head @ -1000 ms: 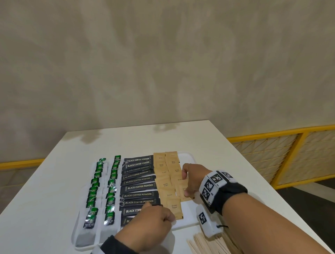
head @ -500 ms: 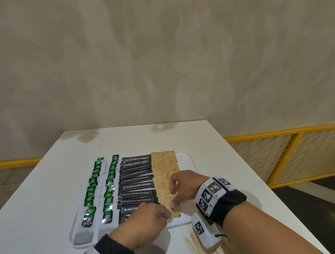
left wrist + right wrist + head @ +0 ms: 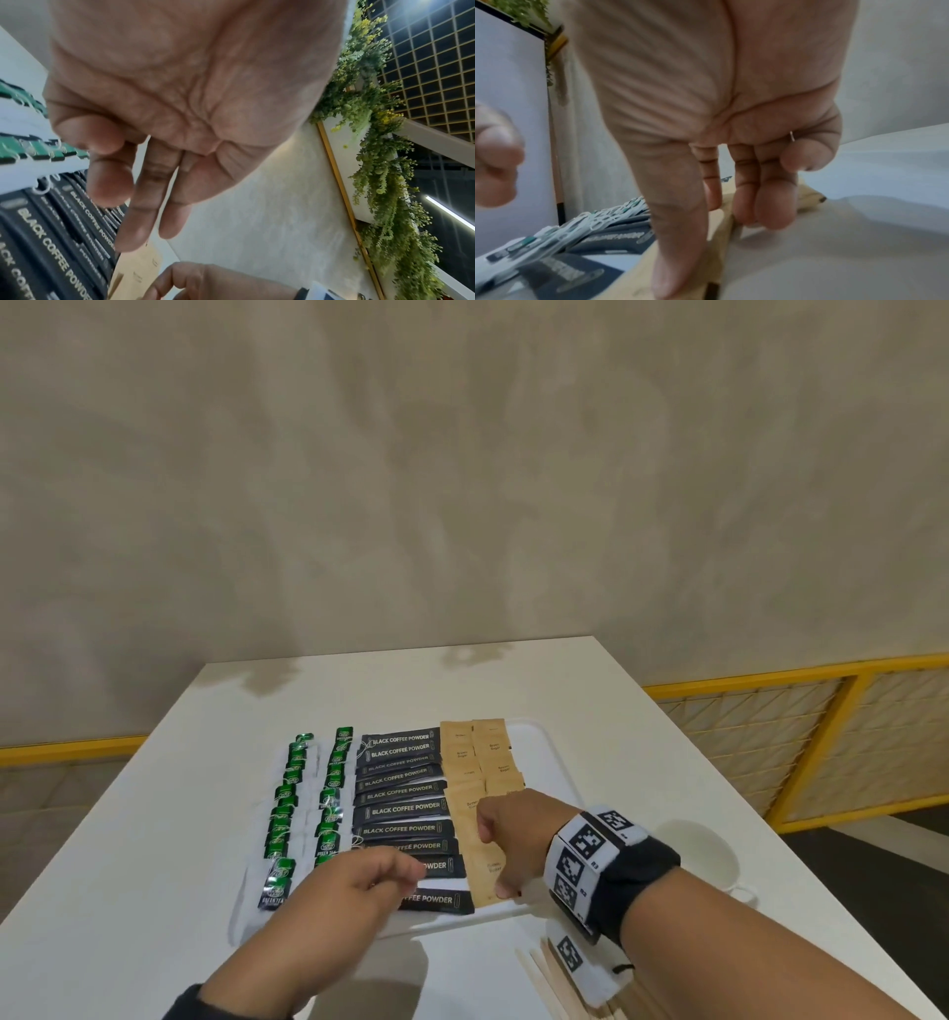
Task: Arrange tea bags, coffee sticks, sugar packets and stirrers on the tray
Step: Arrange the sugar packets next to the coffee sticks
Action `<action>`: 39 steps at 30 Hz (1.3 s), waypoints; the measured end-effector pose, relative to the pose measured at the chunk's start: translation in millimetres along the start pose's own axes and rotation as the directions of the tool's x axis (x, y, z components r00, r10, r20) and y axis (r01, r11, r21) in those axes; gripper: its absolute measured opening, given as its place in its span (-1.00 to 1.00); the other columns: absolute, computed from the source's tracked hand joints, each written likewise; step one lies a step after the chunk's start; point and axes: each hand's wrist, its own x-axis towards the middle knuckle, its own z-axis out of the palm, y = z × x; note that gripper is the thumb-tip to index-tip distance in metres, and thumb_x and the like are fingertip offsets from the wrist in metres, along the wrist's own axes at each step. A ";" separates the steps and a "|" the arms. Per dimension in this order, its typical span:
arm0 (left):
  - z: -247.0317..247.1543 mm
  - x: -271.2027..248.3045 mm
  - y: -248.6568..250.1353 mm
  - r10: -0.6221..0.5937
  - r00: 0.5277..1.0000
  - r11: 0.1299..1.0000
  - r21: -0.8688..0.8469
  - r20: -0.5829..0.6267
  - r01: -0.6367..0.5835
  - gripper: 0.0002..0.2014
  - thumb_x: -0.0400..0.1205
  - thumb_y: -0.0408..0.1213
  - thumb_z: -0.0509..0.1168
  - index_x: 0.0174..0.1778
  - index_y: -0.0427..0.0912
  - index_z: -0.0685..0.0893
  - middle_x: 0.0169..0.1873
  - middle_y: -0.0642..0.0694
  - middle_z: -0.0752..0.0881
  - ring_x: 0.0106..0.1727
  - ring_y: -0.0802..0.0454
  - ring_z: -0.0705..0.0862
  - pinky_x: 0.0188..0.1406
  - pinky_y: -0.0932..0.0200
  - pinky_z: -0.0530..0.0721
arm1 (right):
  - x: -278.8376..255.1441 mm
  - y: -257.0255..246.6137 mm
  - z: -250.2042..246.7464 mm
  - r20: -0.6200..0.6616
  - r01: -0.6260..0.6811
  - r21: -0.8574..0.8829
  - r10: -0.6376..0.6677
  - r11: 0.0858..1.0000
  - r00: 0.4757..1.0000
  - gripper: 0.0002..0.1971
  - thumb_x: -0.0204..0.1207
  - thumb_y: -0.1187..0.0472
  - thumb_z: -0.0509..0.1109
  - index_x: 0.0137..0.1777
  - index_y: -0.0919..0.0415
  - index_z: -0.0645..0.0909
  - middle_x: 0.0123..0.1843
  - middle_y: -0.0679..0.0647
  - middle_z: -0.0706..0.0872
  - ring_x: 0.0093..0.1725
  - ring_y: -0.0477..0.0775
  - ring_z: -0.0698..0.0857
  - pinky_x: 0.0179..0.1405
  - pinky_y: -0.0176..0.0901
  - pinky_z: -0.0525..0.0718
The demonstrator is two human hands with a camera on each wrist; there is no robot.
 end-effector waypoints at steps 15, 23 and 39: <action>-45.0 -44.5 -15.3 -0.066 0.995 0.994 -0.091 -0.071 0.059 -0.77 0.59 -0.37 0.29 -0.07 0.01 0.81 -0.16 0.03 0.83 -0.14 0.04 0.64 -0.13 0.22 0.53 | -36.3 14.0 -49.7 -0.031 -0.150 -0.038 0.149 0.988 0.988 -0.61 0.56 0.09 0.45 0.32 0.25 0.60 -0.08 0.01 0.69 -0.22 -0.03 0.61 -0.25 -0.27 0.55; -56.2 -70.2 -11.5 -0.071 0.993 0.996 -0.056 -0.096 0.066 -0.69 0.67 -0.47 0.13 0.03 -0.06 0.75 -0.06 -0.06 0.79 -0.15 0.00 0.61 -0.25 0.25 0.46 | -60.9 -4.7 -48.5 -0.054 -0.097 0.018 0.098 0.995 0.994 -0.70 0.53 0.00 0.45 0.22 0.03 0.59 -0.26 -0.14 0.59 -0.32 -0.12 0.58 -0.26 -0.29 0.54; -54.5 -118.9 -37.5 -0.147 0.984 0.985 -0.112 -0.105 0.135 -0.73 0.72 -0.38 0.11 0.07 -0.09 0.73 -0.02 -0.07 0.80 -0.13 -0.01 0.70 -0.20 0.16 0.53 | -125.3 -3.0 -18.1 -0.111 -0.223 -0.057 0.216 0.973 0.970 -0.74 0.61 0.03 0.33 -0.19 0.23 0.60 -0.34 0.02 0.64 -0.38 -0.03 0.61 -0.18 -0.20 0.65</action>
